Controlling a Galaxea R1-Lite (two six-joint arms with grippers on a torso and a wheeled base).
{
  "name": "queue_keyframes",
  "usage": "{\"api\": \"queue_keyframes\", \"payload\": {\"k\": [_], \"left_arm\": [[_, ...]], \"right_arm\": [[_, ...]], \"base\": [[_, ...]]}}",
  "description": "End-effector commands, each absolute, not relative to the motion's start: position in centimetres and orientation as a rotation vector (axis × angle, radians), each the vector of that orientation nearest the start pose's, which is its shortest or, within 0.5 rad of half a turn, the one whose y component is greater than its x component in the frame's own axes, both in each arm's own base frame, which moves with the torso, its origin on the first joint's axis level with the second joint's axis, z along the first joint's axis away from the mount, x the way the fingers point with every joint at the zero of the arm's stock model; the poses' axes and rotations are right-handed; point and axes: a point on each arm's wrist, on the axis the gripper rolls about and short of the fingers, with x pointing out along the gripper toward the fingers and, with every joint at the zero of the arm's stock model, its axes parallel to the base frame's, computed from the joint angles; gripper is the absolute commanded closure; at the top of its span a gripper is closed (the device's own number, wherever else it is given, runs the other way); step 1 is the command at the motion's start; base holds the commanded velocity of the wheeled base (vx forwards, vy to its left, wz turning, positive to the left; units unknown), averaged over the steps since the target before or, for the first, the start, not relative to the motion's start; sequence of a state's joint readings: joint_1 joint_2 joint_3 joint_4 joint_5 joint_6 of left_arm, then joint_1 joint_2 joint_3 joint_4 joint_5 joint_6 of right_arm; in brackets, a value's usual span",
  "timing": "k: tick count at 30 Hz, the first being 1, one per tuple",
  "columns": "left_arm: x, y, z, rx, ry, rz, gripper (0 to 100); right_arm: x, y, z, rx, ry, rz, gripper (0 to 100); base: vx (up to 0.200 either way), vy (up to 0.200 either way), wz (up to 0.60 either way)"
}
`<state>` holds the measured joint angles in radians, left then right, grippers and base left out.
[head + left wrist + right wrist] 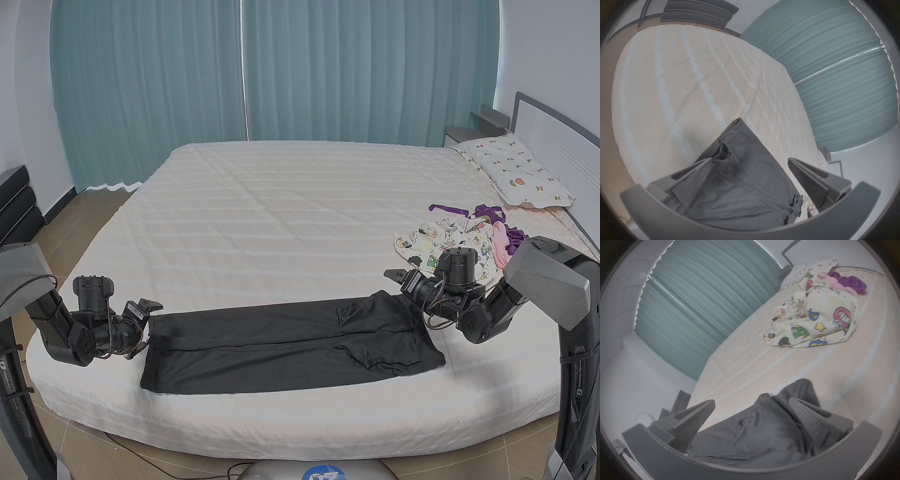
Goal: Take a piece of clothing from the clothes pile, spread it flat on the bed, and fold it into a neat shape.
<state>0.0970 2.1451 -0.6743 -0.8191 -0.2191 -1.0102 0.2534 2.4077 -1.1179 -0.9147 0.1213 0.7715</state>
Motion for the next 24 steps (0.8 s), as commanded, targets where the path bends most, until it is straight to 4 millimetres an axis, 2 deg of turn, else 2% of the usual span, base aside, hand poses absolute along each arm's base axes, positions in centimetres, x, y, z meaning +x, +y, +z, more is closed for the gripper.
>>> {"api": "queue_keyframes", "payload": {"k": [1, 6, 24], "left_arm": [[33.6, 2.9, 2.3, -1.082, 0.653, 0.224, 0], [33.6, 2.9, 1.8, -1.085, 0.669, 0.227, 0], [33.6, 2.9, 1.6, -1.084, 0.674, 0.231, 0]], "right_arm": [[42.5, 11.5, -0.4, 0.723, 0.537, 0.219, 0], [42.9, 11.6, -2.3, 0.712, 0.563, 0.216, 0], [43.5, 10.7, -3.4, 0.680, 0.514, 0.208, 0]], "base": [[0.000, 0.000, 0.00], [0.000, 0.000, 0.00], [0.000, 0.000, 0.00]]}}
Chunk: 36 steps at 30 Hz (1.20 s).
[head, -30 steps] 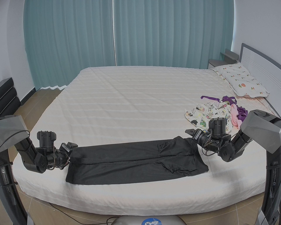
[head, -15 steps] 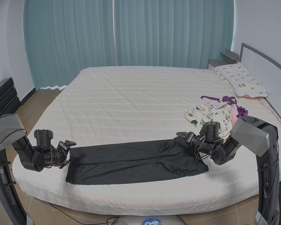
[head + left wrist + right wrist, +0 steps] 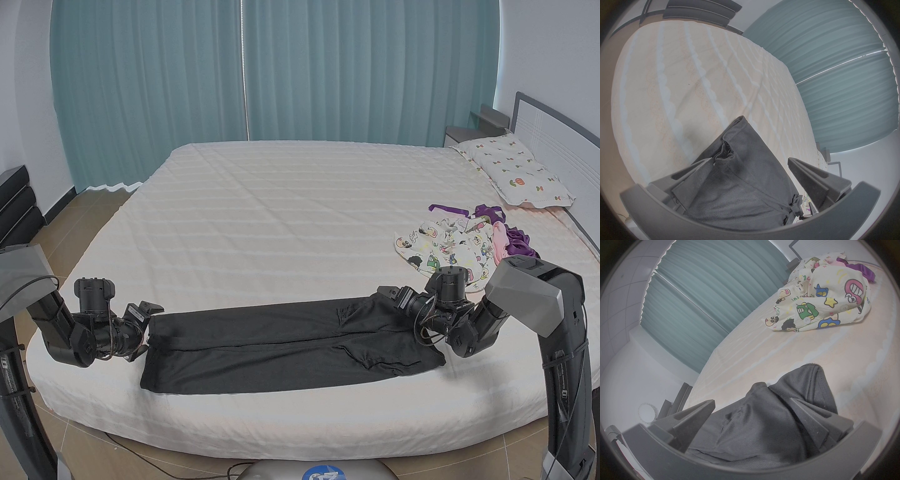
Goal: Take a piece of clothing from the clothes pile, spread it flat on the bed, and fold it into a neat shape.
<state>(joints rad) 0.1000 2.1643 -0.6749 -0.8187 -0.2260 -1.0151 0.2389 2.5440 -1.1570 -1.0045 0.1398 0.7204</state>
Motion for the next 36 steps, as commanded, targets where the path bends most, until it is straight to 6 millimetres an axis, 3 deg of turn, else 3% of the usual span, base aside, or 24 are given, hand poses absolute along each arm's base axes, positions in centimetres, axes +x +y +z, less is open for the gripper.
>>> {"api": "queue_keyframes", "payload": {"k": [1, 4, 5, 36], "left_arm": [[33.6, 2.9, 1.5, -1.084, 0.676, 0.232, 0], [33.6, 2.9, 1.5, -1.085, 0.677, 0.233, 0], [33.6, 2.9, 1.5, -1.085, 0.677, 0.233, 0], [33.7, 2.9, 1.0, -1.085, 0.687, 0.241, 0]], "right_arm": [[43.5, 10.7, -3.6, 0.675, 0.518, 0.207, 0], [43.6, 10.4, -3.9, 0.670, 0.520, 0.201, 0], [43.6, 10.4, -3.9, 0.670, 0.520, 0.201, 100], [41.3, 9.3, -3.4, 0.571, 0.540, 0.099, 100]], "base": [[0.000, 0.000, 0.00], [0.000, 0.000, 0.00], [0.000, 0.000, 0.00], [0.000, 0.000, 0.00]]}}
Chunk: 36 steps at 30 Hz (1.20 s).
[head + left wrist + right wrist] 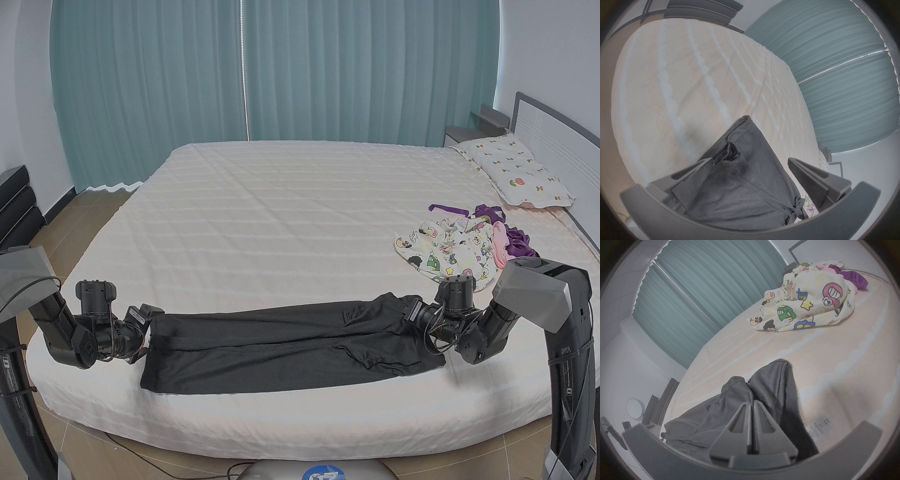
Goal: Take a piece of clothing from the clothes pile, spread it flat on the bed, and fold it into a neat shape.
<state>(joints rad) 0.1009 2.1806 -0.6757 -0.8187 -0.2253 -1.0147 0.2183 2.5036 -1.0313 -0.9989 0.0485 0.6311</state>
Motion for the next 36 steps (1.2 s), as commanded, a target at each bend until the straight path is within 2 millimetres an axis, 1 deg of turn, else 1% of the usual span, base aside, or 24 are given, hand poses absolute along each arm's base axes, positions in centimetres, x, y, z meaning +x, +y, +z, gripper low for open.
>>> {"api": "queue_keyframes", "payload": {"k": [1, 2, 7, 9, 11, 12, 13, 15, 17, 20, 21, 22, 23, 24, 27, 29, 30, 32, 35, 36], "left_arm": [[33.7, 2.9, 1.0, -1.083, 0.686, 0.239, 0], [33.7, 2.9, 1.0, -1.083, 0.688, 0.240, 0], [33.7, 2.9, 1.1, -1.079, 0.683, 0.241, 0], [33.6, 3.1, 1.3, -1.076, 0.676, 0.241, 0], [33.6, 3.1, 1.4, -1.074, 0.675, 0.240, 0], [33.2, 3.1, 2.4, -1.056, 0.652, 0.228, 0], [32.9, 3.2, 3.0, -1.033, 0.644, 0.217, 0], [32.5, 3.5, 3.9, -0.971, 0.655, 0.210, 0], [32.3, 3.5, 4.0, -0.939, 0.675, 0.206, 0], [32.4, 3.3, 3.7, -0.814, 0.731, 0.177, 0], [32.4, 3.3, 3.7, -0.814, 0.731, 0.177, 0], [32.5, 3.3, 3.6, -0.757, 0.737, 0.157, 0], [32.5, 3.3, 3.6, -0.757, 0.737, 0.157, 0], [32.5, 3.4, 3.2, -0.683, 0.754, 0.130, 0], [32.5, 3.3, 2.4, -0.592, 0.782, 0.089, 0], [32.5, 3.3, 2.4, -0.592, 0.782, 0.089, 0], [33.1, 3.2, 1.0, -0.498, 0.815, 0.053, 0], [33.5, 3.2, 0.2, -0.466, 0.828, 0.047, 0], [34.0, 3.2, -0.2, -0.455, 0.832, 0.040, 0], [34.4, 3.2, -0.6, -0.455, 0.833, 0.038, 0]], "right_arm": [[41.3, 9.3, -3.4, 0.568, 0.543, 0.098, 100], [41.3, 9.4, -3.4, 0.567, 0.544, 0.101, 0], [41.3, 9.6, -3.2, 0.572, 0.527, 0.108, 0], [41.4, 9.4, -2.6, 0.578, 0.497, 0.106, 0], [41.4, 9.5, -2.6, 0.578, 0.494, 0.108, 0], [41.3, 9.2, -1.6, 0.582, 0.463, 0.092, 0], [41.2, 9.0, -1.1, 0.586, 0.451, 0.080, 0], [41.0, 8.6, -0.6, 0.592, 0.444, 0.067, 0], [40.8, 8.6, -0.6, 0.592, 0.447, 0.066, 0], [40.8, 8.8, -0.9, 0.588, 0.453, 0.069, 0], [40.8, 8.8, -0.9, 0.588, 0.453, 0.069, 0], [40.7, 8.9, -1.0, 0.589, 0.458, 0.074, 0], [40.7, 8.9, -1.0, 0.589, 0.458, 0.074, 0], [40.7, 8.9, -1.1, 0.589, 0.461, 0.078, 0], [40.7, 8.9, -1.1, 0.590, 0.463, 0.080, 0], [40.7, 8.9, -1.1, 0.590, 0.463, 0.080, 0], [40.6, 9.0, -1.6, 0.588, 0.475, 0.079, 0], [40.6, 9.3, -1.8, 0.584, 0.483, 0.085, 0], [40.5, 9.4, -1.8, 0.583, 0.483, 0.088, 0], [40.5, 9.4, -1.9, 0.583, 0.485, 0.087, 0]], "base": [[0.000, 0.000, 0.00], [0.000, 0.000, 0.00], [0.000, 0.000, 0.00], [0.000, 0.000, 0.00], [0.000, 0.000, 0.00], [0.000, 0.000, 0.00], [0.000, 0.000, 0.00], [0.000, 0.000, 0.00], [0.000, 0.000, 0.00], [0.000, 0.000, 0.00], [0.000, 0.000, 0.00], [0.000, 0.000, 0.00], [0.000, 0.000, 0.00], [0.000, 0.000, 0.00], [0.000, 0.000, 0.00], [0.000, 0.000, 0.00], [0.000, 0.000, 0.00], [0.000, 0.000, 0.00], [0.000, 0.000, 0.00], [0.000, 0.000, 0.00]]}}
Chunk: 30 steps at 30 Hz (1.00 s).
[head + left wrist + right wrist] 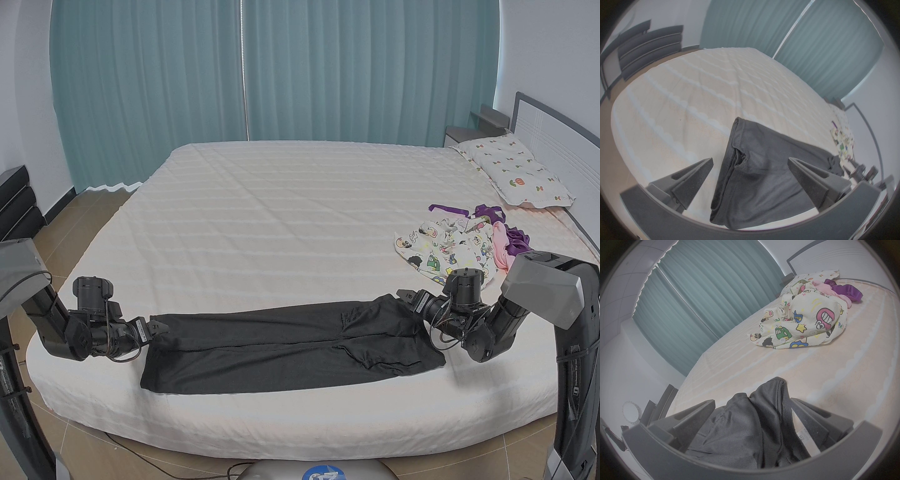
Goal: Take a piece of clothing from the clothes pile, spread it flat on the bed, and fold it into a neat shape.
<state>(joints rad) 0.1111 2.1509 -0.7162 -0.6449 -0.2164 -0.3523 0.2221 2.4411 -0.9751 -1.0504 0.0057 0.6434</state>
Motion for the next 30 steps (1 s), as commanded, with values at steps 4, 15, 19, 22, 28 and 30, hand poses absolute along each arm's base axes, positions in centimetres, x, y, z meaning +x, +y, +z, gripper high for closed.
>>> {"api": "queue_keyframes", "payload": {"k": [4, 15, 19, 22, 28, 30], "left_arm": [[34.9, 3.3, -1.1, -0.449, 0.836, 0.038, 0], [35.2, 3.1, -1.8, -0.415, 0.847, 0.019, 0], [35.5, 3.1, -2.2, -0.416, 0.851, 0.017, 0], [35.6, 3.1, -2.3, -0.417, 0.854, 0.019, 0], [35.5, 3.1, -2.4, -0.418, 0.856, 0.025, 100], [35.3, 3.2, -2.4, -0.420, 0.859, 0.030, 100]], "right_arm": [[40.5, 9.4, -1.9, 0.583, 0.485, 0.087, 0], [40.5, 9.5, -1.9, 0.582, 0.485, 0.089, 0], [40.5, 9.5, -2.0, 0.581, 0.487, 0.089, 0], [40.5, 9.5, -2.0, 0.580, 0.488, 0.088, 0], [40.5, 9.5, -2.0, 0.580, 0.488, 0.088, 0], [40.5, 9.6, -2.0, 0.578, 0.488, 0.088, 0]], "base": [[0.000, 0.000, 0.00], [0.000, 0.000, 0.00], [0.000, 0.000, 0.00], [0.000, 0.000, 0.00], [0.000, 0.000, 0.00], [0.000, 0.000, 0.00]]}}
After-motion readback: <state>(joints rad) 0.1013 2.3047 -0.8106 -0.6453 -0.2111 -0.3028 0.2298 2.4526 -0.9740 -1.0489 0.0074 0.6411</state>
